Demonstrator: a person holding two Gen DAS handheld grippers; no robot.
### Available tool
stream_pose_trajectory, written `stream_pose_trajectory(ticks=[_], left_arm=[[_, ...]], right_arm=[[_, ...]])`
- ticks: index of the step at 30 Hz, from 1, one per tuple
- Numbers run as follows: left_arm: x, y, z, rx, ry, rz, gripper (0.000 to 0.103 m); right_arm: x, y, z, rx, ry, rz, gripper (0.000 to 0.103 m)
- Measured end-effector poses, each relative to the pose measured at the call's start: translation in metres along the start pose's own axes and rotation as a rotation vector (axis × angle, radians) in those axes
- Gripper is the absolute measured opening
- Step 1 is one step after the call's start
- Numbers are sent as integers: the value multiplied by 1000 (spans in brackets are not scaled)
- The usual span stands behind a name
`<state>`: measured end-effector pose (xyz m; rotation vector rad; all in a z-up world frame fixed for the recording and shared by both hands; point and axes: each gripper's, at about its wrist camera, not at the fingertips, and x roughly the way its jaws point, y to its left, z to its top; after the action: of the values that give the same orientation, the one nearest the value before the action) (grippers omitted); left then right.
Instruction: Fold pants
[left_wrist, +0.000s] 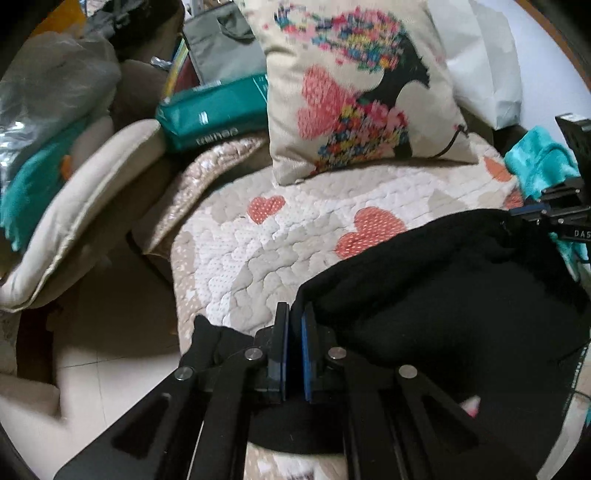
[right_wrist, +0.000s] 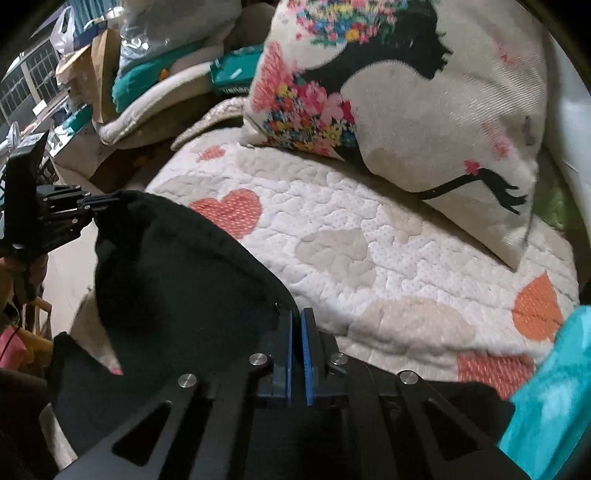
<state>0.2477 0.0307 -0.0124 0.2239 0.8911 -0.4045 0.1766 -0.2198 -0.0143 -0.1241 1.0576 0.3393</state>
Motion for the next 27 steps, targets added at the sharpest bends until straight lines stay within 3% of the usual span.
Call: stream_pose_trajectory(ticks=[5, 12, 27], left_arm=[[-51, -15, -18, -13, -51, -4, 6], [-105, -42, -69, -40, -73, 2, 6], [-132, -95, -180, -105, 85, 57, 6]], right_arm=[[-31, 18, -21, -10, -12, -12, 5], [-62, 48, -71, -15, -8, 2, 5], [-65, 97, -171, -50, 121, 6, 5]])
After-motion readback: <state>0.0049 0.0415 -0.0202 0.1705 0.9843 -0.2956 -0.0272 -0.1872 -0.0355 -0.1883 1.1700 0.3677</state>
